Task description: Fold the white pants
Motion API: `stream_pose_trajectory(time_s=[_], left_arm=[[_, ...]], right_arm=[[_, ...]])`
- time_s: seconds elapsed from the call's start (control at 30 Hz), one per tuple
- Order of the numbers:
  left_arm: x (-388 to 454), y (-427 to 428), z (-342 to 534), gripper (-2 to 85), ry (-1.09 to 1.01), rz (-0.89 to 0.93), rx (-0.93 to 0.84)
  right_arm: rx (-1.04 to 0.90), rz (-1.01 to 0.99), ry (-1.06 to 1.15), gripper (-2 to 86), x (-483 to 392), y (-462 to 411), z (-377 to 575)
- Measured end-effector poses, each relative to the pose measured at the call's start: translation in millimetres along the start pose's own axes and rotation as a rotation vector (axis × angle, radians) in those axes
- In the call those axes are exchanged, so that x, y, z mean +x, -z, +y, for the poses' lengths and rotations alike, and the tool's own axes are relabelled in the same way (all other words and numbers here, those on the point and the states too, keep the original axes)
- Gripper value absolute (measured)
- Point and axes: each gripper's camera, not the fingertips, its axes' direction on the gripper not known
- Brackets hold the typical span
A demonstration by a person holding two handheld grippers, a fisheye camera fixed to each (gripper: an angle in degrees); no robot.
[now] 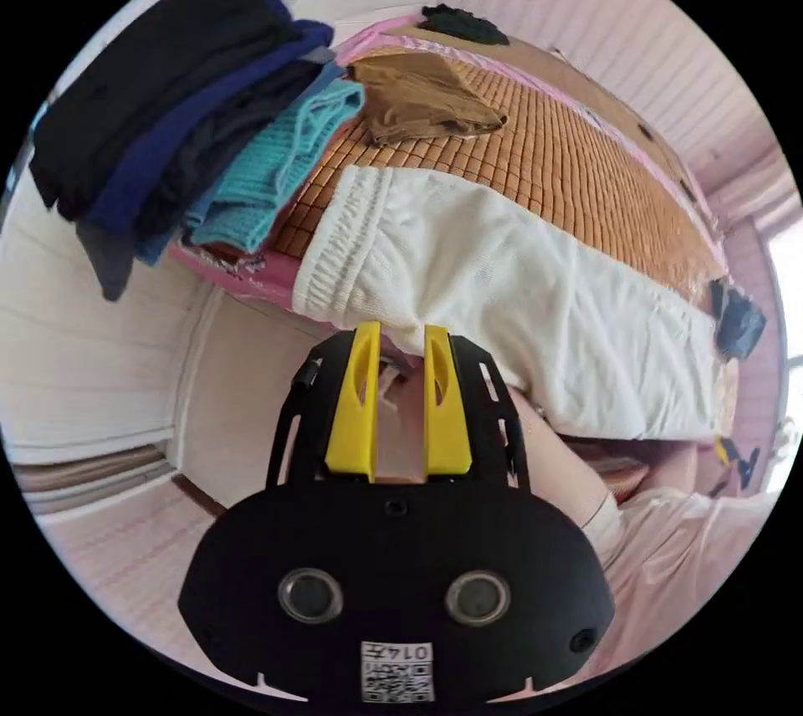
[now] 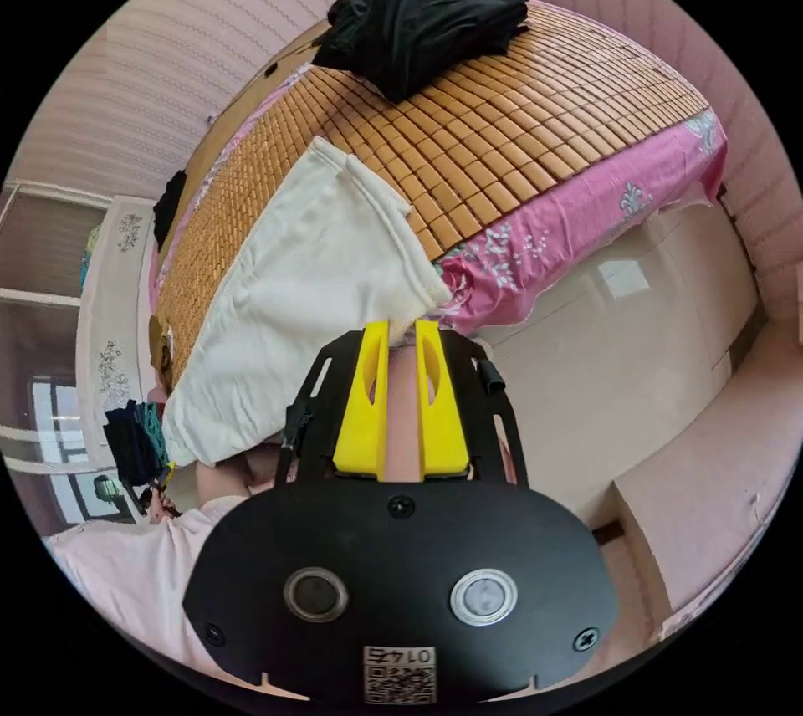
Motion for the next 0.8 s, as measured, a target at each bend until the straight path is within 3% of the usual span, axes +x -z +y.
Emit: stream_pose_trajectory(time_s=[0.07,0.13,0.27,0.4,0.57,0.67,0.77,0.8], left_arm=[[20,19,-2,6.0,-0.088,-0.033,0.059],[32,36,-6,5.9,-0.137,0.067,0.104],[96,59,-34,6.5,-0.344,0.198,0.195],[211,28,-80,8.0,-0.642,0.359,0.142],[337,-19,-126,9.2,-0.793,0.428,0.051],[390,-59,-149,9.9,-0.794,0.303,-0.175],[407,-57,-155,8.1,-0.848,0.277,-0.200],[407,-53,-152,3.1,-0.883,0.316,-0.178]], right_arm=[[0.070,0.067,-0.061,5.3,6,11,0],[0.181,0.087,0.007,6.4,-7,24,-4],[0.239,0.174,0.320,9.0,-80,9,-44],[0.186,0.122,0.467,12.5,-145,-30,-100],[-0.003,0.168,0.410,9.8,-157,-82,-145],[0.063,0.075,0.371,6.3,-145,-58,-141],[0.211,-0.028,0.431,4.4,-134,-15,-109],[0.261,-0.077,0.452,4.2,-129,3,-94]])
